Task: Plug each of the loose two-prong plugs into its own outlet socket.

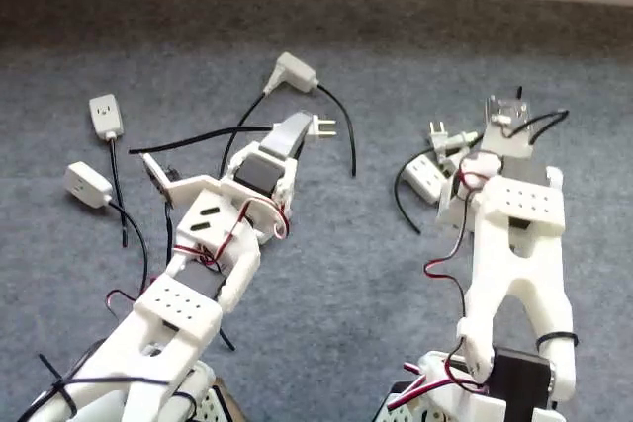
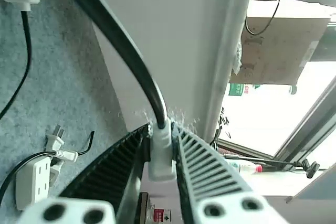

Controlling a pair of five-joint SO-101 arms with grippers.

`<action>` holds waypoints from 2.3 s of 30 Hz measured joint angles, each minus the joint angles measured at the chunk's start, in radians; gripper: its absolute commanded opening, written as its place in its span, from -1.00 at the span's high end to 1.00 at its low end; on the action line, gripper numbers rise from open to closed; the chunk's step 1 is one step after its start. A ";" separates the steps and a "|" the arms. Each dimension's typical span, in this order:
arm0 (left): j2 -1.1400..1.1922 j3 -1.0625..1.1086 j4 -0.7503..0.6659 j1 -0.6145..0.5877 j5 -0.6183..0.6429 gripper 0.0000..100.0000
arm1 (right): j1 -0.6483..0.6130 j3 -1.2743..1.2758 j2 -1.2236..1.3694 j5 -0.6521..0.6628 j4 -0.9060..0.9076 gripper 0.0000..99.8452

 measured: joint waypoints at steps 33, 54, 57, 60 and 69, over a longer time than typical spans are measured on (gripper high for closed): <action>-0.147 0.061 -0.025 0.112 -0.074 0.99 | -0.459 -0.575 0.002 0.002 0.371 0.99; -0.152 0.072 -0.026 0.137 -0.074 0.99 | -0.456 -0.715 0.233 0.003 0.313 0.99; -0.152 0.072 -0.026 0.138 -0.074 0.99 | -0.454 -0.717 0.233 0.003 0.313 0.99; -0.152 0.072 -0.026 0.138 -0.074 0.99 | -0.454 -0.717 0.233 0.003 0.313 0.99; -0.152 0.072 -0.026 0.138 -0.074 0.99 | -0.454 -0.724 0.233 0.003 0.313 0.99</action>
